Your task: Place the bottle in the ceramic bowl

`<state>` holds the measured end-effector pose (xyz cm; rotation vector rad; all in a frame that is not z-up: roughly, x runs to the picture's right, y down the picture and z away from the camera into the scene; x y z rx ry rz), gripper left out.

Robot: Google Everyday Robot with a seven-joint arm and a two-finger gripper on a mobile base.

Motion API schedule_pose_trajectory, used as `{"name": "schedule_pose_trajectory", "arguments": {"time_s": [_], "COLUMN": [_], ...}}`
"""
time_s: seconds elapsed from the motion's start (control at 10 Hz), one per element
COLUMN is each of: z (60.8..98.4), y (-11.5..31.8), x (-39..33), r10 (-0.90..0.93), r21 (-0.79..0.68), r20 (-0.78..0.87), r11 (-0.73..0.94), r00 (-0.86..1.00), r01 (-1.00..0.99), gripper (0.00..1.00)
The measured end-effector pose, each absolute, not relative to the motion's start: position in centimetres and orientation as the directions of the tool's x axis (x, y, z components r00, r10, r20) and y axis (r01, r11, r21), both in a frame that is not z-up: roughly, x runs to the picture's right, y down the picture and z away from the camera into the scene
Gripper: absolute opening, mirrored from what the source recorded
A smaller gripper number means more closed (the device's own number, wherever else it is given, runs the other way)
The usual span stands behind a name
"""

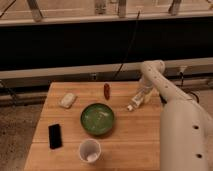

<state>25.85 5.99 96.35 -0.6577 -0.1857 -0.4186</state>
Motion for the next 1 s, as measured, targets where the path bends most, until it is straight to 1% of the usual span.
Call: {"name": "schedule_pose_trajectory", "arguments": {"time_s": [0.1, 0.2, 1.0], "z": [96.3, 96.2, 93.7], "y": [5.9, 5.7, 4.5], "x": [25.6, 25.5, 23.0], "r10": [-0.317, -0.319, -0.360], "r21": [-0.553, -0.554, -0.545], "r20": [0.296, 0.289, 0.280], "r11": [0.713, 0.713, 0.703], "r00": [0.901, 0.902, 0.890], "r01": [0.432, 0.430, 0.456], "gripper": [0.09, 0.02, 0.01]}}
